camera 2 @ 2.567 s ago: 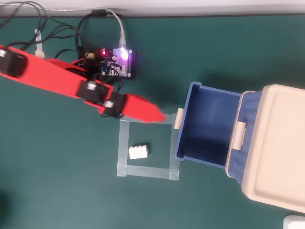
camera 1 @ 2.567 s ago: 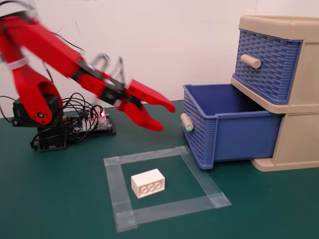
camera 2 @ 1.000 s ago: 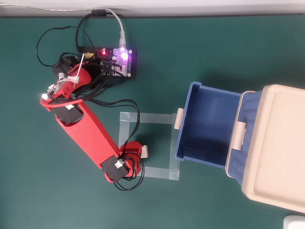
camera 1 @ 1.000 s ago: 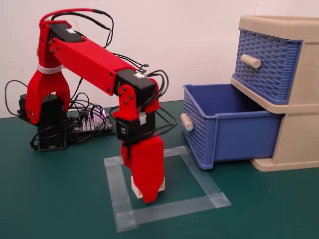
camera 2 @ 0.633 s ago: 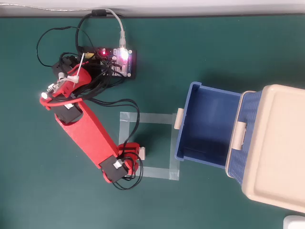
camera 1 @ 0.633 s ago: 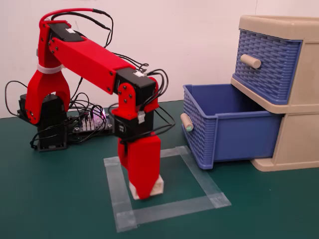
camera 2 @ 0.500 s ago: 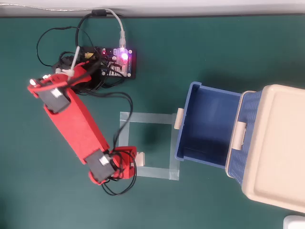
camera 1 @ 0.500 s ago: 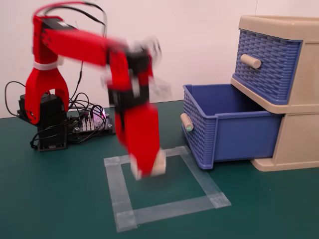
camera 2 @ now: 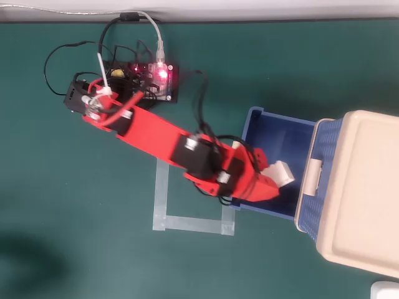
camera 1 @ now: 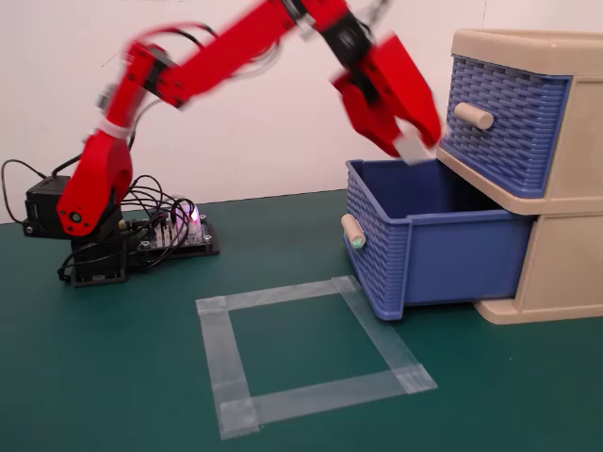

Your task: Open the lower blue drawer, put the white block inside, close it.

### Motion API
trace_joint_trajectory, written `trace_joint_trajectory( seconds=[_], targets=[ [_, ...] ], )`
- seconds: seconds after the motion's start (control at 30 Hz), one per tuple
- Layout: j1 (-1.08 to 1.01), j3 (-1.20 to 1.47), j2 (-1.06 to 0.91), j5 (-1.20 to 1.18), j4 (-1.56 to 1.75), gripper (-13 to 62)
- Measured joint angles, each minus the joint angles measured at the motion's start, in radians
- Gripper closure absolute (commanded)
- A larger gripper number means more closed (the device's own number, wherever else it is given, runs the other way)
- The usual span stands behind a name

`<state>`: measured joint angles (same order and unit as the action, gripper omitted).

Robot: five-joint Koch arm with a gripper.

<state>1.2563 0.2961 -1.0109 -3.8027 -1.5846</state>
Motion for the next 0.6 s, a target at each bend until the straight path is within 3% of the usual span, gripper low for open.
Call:
trace_joint_trajectory(
  seconds=[0.1,0.17,0.3,0.53,0.6],
  targets=[
    [-0.002,-0.002,0.021,0.000,-0.002,23.6],
    [0.000,-0.005,0.020,0.000,0.000,15.4],
    [0.012,-0.003,0.005,0.000,-0.034,15.3],
    [0.202,0.009,-0.278,0.005,-0.370,15.5],
    [0.235,0.133,-0.295,0.048,-0.374,15.5]
  ],
)
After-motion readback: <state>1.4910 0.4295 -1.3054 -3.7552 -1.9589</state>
